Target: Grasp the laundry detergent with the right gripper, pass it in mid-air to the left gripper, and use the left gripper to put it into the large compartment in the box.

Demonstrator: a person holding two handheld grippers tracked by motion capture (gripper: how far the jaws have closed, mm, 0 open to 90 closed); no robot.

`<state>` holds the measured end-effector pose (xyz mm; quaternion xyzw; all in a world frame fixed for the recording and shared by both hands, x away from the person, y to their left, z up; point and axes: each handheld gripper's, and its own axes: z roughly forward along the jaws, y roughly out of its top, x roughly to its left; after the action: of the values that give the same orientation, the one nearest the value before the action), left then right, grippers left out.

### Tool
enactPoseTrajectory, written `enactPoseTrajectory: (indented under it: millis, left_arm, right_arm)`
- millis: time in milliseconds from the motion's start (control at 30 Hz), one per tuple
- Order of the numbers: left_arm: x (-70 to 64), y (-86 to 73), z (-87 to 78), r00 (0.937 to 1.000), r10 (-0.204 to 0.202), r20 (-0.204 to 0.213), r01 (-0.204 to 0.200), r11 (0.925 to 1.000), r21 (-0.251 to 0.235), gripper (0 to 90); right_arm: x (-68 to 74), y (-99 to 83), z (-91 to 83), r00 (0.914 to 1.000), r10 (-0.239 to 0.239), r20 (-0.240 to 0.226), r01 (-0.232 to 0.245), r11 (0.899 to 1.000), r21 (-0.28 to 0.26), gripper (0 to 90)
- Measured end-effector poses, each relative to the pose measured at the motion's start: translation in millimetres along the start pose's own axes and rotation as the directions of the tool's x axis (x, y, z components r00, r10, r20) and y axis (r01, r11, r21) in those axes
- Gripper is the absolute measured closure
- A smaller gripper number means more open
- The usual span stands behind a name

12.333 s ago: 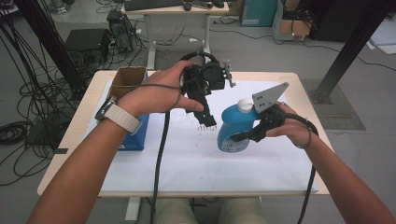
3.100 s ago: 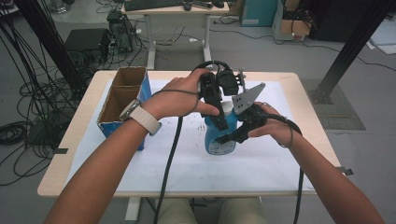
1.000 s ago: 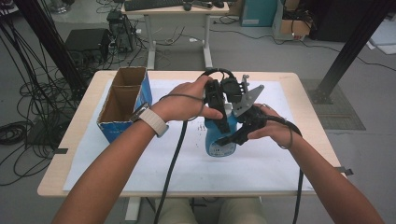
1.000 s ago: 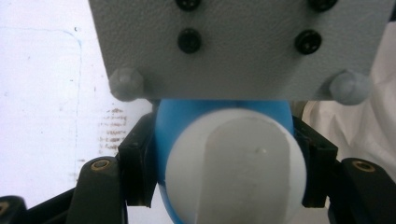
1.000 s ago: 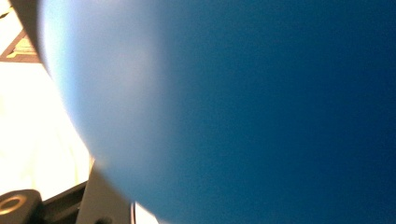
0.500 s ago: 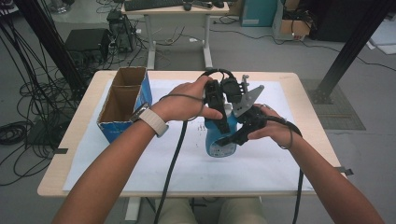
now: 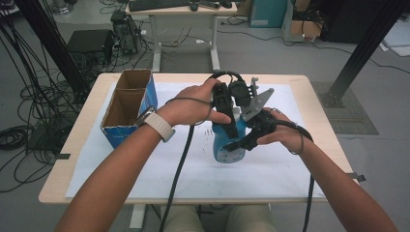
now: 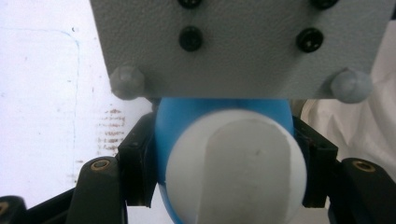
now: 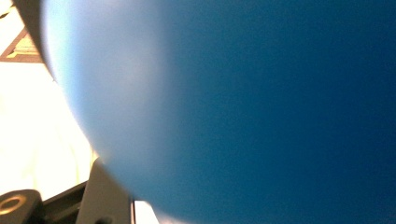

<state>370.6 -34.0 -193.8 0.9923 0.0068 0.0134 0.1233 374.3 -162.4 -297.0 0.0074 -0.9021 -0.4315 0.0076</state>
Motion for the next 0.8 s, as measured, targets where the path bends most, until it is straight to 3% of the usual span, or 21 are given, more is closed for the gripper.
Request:
enactPoseTrajectory:
  millis: [800]
  left_arm:
    - [1.2, 1.8, 0.1, 1.0, 0.004, -0.001, -0.004, 1.0, 0.006, 37.4]
  right_arm:
    - [-1.0, -0.6, -0.8, 0.9999, -0.002, 0.012, 0.002, 1.0, 0.004, 43.4]
